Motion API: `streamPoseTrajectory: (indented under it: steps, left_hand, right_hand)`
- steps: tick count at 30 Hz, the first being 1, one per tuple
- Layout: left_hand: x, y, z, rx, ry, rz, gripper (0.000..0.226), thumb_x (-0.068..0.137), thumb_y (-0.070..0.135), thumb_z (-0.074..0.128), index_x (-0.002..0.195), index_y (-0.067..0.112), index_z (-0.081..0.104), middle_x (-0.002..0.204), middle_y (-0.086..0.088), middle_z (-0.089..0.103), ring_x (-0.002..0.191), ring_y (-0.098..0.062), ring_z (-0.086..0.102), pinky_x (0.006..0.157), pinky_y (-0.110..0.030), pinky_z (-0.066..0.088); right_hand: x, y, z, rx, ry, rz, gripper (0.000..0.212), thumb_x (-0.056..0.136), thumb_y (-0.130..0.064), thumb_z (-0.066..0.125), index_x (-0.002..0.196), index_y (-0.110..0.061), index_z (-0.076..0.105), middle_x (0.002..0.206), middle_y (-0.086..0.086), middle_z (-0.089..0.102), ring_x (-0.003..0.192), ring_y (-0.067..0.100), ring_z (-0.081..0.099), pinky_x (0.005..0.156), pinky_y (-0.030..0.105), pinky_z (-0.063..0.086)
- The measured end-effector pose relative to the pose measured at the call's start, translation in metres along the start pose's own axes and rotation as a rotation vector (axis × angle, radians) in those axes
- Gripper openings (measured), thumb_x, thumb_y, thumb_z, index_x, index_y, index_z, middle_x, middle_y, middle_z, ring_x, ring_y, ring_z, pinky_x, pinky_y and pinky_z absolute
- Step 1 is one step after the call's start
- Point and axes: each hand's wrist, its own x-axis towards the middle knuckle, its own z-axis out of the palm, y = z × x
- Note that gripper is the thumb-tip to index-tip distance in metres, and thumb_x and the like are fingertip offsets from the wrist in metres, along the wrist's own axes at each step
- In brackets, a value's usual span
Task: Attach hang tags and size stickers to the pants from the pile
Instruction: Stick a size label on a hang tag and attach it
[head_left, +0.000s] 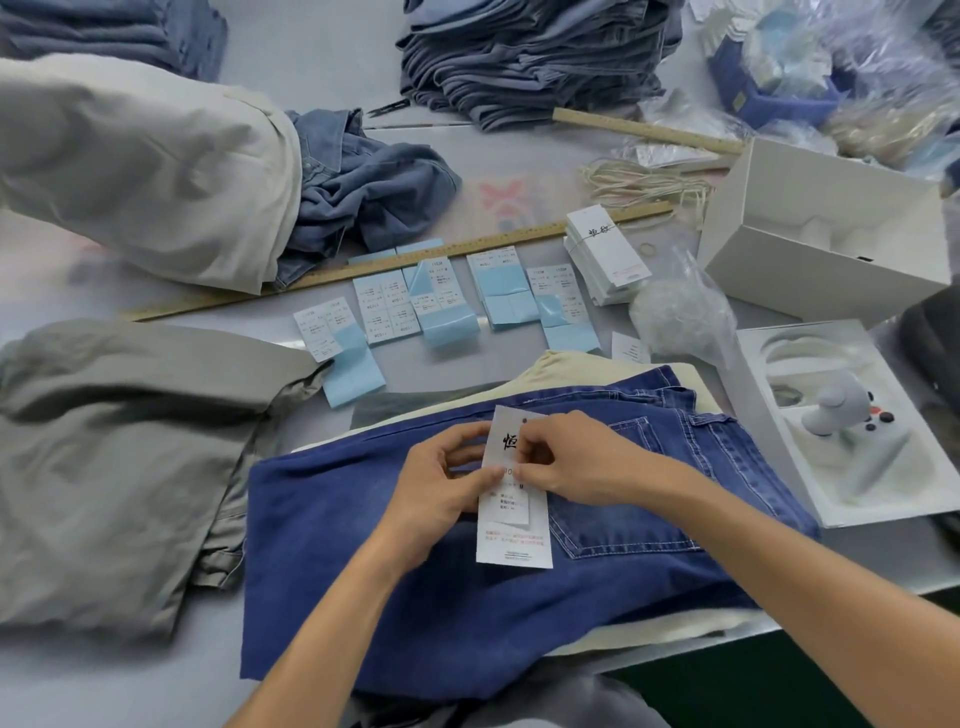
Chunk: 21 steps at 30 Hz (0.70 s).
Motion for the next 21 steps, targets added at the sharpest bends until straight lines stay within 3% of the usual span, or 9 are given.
streamPoseTrajectory:
  steps: [3,6,10,11,14,17,21]
  left_hand:
    - [-0.001,-0.006,0.002,0.094,0.024,0.038,0.041,0.087,-0.004,0.076,0.12,0.019,0.069,0.105,-0.001,0.079,0.096,-0.021,0.076,0.072,-0.033,0.062]
    - [-0.003,-0.008,0.003,0.1,0.08,0.085,0.04,0.085,-0.004,0.077,0.111,0.026,0.071,0.104,0.006,0.079,0.098,-0.015,0.075,0.073,-0.026,0.06]
    - [-0.008,-0.006,0.003,0.0,0.105,0.134,0.037,0.086,0.002,0.078,0.115,0.024,0.071,0.11,0.001,0.078,0.102,-0.017,0.074,0.076,-0.026,0.06]
    - [-0.009,-0.006,0.003,-0.027,0.112,0.143,0.037,0.085,0.005,0.079,0.116,0.024,0.071,0.11,0.0,0.078,0.103,-0.019,0.074,0.077,-0.027,0.06]
    - [-0.014,-0.006,0.007,-0.066,0.117,0.154,0.038,0.084,0.01,0.081,0.118,0.022,0.07,0.11,-0.002,0.078,0.1,-0.02,0.075,0.076,-0.027,0.061]
    - [-0.018,-0.007,0.015,-0.026,0.091,0.115,0.035,0.084,0.011,0.083,0.115,0.02,0.069,0.108,-0.002,0.078,0.097,-0.02,0.075,0.074,-0.027,0.06]
    - [-0.022,-0.007,0.018,-0.019,-0.067,0.018,0.048,0.081,0.02,0.085,0.12,0.025,0.059,0.104,-0.008,0.079,0.093,-0.029,0.076,0.065,-0.031,0.061]
  right_hand:
    - [-0.005,-0.007,0.005,-0.091,0.1,0.036,0.024,0.087,-0.044,0.072,0.076,-0.028,0.058,0.082,-0.011,0.067,0.078,0.013,0.063,0.062,0.025,0.045]
    - [-0.011,-0.005,0.009,-0.133,0.238,0.13,0.045,0.079,-0.056,0.075,0.074,-0.03,0.038,0.082,-0.011,0.062,0.074,0.014,0.057,0.053,0.023,0.034]
    - [-0.024,-0.001,0.018,0.347,0.336,0.271,0.057,0.064,-0.072,0.076,0.093,-0.032,0.048,0.075,-0.007,0.066,0.069,0.01,0.064,0.057,0.025,0.041]
    - [-0.026,-0.003,0.024,0.533,0.346,0.29,0.057,0.065,-0.068,0.079,0.099,-0.033,0.049,0.075,-0.002,0.07,0.069,0.011,0.068,0.057,0.026,0.044]
    - [-0.03,-0.006,0.045,1.019,0.403,0.255,0.039,0.082,-0.03,0.085,0.108,-0.024,0.057,0.087,0.002,0.078,0.078,0.019,0.076,0.059,0.028,0.056]
    - [-0.032,-0.006,0.051,1.132,0.481,0.159,0.015,0.089,-0.013,0.077,0.101,-0.016,0.069,0.095,0.002,0.079,0.087,0.019,0.076,0.068,0.026,0.059]
    - [-0.03,-0.004,0.05,1.203,0.56,0.17,0.013,0.092,-0.014,0.073,0.103,-0.013,0.066,0.098,0.001,0.078,0.091,0.018,0.075,0.072,0.026,0.06]
